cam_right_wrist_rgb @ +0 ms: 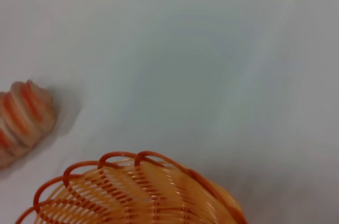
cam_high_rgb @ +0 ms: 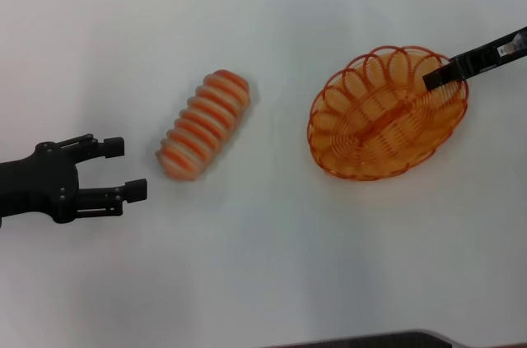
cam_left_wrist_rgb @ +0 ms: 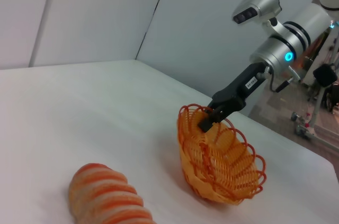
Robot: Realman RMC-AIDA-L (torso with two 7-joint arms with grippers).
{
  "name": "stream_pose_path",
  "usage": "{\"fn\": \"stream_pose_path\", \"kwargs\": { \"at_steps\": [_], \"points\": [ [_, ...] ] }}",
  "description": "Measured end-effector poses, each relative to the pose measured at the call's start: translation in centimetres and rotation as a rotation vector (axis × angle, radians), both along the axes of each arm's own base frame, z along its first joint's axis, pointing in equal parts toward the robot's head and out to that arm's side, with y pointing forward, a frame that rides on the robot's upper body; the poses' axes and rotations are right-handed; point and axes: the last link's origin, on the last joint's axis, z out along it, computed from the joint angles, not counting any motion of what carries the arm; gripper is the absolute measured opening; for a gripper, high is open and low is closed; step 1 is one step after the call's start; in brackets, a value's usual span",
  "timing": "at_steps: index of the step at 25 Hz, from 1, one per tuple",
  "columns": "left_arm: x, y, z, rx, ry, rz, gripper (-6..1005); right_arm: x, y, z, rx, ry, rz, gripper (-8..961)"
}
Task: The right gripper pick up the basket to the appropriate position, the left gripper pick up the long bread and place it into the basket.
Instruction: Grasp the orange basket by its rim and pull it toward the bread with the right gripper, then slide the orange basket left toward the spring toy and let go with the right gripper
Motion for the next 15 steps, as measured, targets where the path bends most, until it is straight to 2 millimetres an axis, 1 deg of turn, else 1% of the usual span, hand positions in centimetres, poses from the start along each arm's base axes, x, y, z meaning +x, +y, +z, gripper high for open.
{"fn": "stream_pose_path", "kwargs": {
  "at_steps": [10,15],
  "points": [
    [0.00,0.54,0.41,0.039,0.005,0.004,896,-0.28,-0.09,0.18,0.032,0.084,-0.098,115],
    [-0.07,0.84,0.57,0.062,0.010,0.012,895,-0.32,-0.04,0.37,0.065,0.134,-0.143,109]
  ]
}}
